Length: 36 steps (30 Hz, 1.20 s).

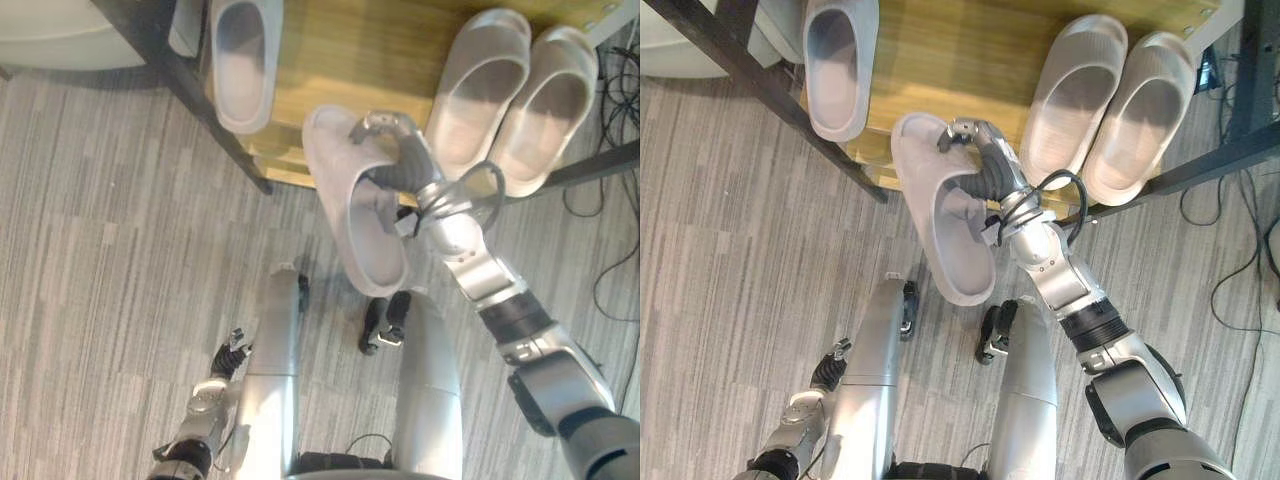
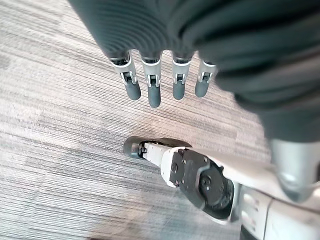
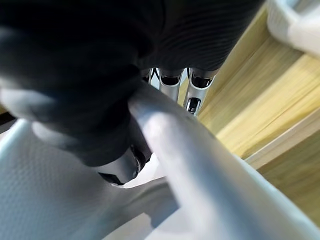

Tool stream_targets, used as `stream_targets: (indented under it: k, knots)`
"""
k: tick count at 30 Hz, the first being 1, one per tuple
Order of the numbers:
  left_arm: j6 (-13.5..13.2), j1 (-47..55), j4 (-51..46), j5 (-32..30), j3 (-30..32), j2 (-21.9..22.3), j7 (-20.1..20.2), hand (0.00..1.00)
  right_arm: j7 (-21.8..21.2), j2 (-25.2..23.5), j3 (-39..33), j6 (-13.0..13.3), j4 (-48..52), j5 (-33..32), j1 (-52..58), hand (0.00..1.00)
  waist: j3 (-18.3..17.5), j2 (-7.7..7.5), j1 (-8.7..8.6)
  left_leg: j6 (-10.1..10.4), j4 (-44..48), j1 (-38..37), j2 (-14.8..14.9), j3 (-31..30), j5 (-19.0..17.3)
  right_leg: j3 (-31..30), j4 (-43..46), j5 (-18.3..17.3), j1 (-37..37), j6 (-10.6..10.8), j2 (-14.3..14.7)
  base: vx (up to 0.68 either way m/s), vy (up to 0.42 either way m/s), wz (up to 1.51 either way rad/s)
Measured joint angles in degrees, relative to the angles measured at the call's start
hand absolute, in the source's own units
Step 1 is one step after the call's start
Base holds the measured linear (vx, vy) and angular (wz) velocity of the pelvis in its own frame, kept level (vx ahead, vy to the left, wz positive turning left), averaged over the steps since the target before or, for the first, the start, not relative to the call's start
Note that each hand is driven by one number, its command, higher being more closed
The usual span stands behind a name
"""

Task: Organize the slippers on the shoe rack

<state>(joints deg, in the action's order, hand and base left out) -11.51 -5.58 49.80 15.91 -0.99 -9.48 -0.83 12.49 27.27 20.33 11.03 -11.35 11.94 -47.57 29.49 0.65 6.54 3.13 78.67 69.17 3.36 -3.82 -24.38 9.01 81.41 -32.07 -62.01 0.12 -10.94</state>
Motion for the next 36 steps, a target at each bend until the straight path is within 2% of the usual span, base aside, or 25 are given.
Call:
stream_targets:
  k: [10, 15, 19, 22, 27, 30, 31, 36]
  knots:
    - [0.0, 0.3, -1.3, 1.4, 0.2, 1.0, 0.0, 0.00, 4.2, -0.3, -2.2, -2.6, -11.5, 1.5, -12.3, 1.00, -0.7, -0.08, 1.89, 1.0, 0.3, 2.3, -0.3, -1.6, 0.5, 2.4, 0.9, -0.8, -1.0, -1.3, -0.8, 0.03, -0.057, 0.09]
    - [0.0, 0.9, -0.8, 2.3, 0.0, 1.5, 0.0, 0.00, 4.5, -0.4, -2.1, -2.8, -18.4, 1.2, -15.1, 1.00, -4.6, -0.72, 3.09, 1.7, 0.3, 4.8, -1.3, -3.0, 1.0, 4.1, 1.4, -1.5, -2.4, -2.1, -1.9, 0.03, -0.039, 0.15]
    - [-0.1, 1.2, -0.7, 2.8, 0.0, 1.7, 0.0, 0.00, 4.7, -0.5, -2.0, -3.1, -23.9, -0.2, -18.6, 1.00, -6.1, -1.20, 3.73, 2.3, 0.0, 5.6, -2.2, -4.0, 1.3, 5.5, 1.5, -2.1, -2.4, -2.7, -2.7, 0.02, -0.035, 0.16]
    - [-0.4, 1.4, -0.7, 3.0, 0.0, 1.9, 0.0, 0.00, 5.2, -0.3, -1.9, -3.2, -27.7, -0.8, -20.9, 1.00, -6.7, -1.81, 4.22, 2.8, -0.4, 6.1, -2.8, -4.5, 1.6, 6.4, 1.7, -2.7, -2.3, -2.8, -3.6, 0.03, -0.045, 0.23]
    - [-0.7, 1.4, -0.6, 3.5, -0.2, 2.5, 0.0, 0.00, 5.7, -0.1, 0.4, -3.6, -33.5, -1.5, -25.6, 1.00, -6.8, -1.86, 5.28, 3.3, -0.4, 7.2, -3.1, -5.0, 2.0, 7.7, 2.5, -3.7, -2.5, -3.3, -4.6, 0.03, -0.048, 0.18]
    - [-0.7, 1.4, -0.5, 3.6, -0.2, 2.5, 0.0, 0.00, 6.5, 0.2, 0.4, -3.8, -35.1, -2.2, -26.3, 1.00, -7.5, -1.84, 5.25, 3.7, -0.4, 8.3, -3.8, -5.3, 2.3, 8.5, 3.2, -4.5, -2.9, -3.4, -5.7, 0.03, -0.042, 0.24]
    - [-0.8, 1.4, -0.5, 4.0, -0.2, 2.6, 0.0, 0.00, 6.7, 0.6, 0.4, -3.9, -36.1, -3.1, -26.6, 0.00, -7.7, -1.85, 5.29, 3.8, -0.4, 8.6, -4.2, -5.7, 2.4, 9.0, 3.4, -4.7, -2.9, -3.5, -6.1, 0.03, -0.033, 0.16]
    - [-0.8, 1.2, -0.4, 4.5, -0.2, 2.6, 0.0, 0.00, 6.8, 0.9, 0.5, -4.9, -40.4, -3.2, -29.2, 0.00, -7.7, -1.83, 5.49, 4.3, -0.4, 9.4, -4.9, -6.4, 2.7, 10.1, 4.1, -5.7, -3.0, -3.8, -7.0, 0.02, -0.030, 0.14]
